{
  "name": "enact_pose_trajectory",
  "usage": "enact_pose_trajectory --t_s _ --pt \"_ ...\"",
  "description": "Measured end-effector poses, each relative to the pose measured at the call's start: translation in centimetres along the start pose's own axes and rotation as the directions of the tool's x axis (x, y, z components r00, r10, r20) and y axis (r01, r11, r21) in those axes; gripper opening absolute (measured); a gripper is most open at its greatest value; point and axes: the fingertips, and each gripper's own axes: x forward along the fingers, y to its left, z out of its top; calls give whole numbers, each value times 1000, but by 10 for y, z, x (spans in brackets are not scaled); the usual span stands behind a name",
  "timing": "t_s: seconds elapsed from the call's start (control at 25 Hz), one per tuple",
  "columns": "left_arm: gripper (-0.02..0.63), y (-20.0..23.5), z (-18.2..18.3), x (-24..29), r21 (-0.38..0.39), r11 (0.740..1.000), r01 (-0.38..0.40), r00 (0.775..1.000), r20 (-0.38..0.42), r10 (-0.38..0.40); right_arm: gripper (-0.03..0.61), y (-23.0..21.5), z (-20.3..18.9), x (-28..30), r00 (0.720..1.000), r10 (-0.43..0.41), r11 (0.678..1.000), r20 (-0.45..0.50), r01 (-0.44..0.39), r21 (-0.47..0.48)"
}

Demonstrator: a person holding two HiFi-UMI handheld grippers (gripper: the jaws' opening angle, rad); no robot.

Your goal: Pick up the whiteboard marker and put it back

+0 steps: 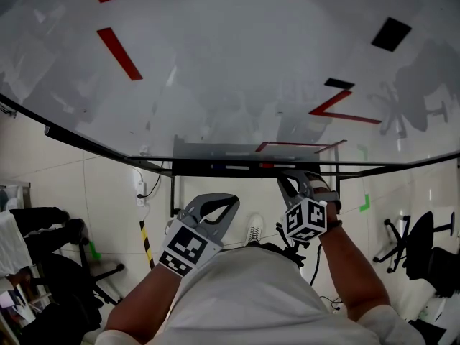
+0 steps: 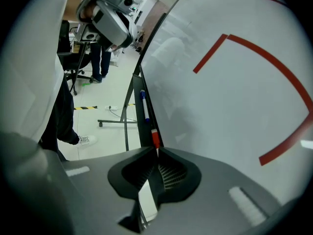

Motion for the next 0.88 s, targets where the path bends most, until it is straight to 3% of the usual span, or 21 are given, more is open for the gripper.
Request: enact_pose_trajectory --t_s 0.88 --pt "17 -3 -3 -3 -8 1000 -9 1000 2 9 54 0 -17 40 989 -13 974 -145 -21 -226"
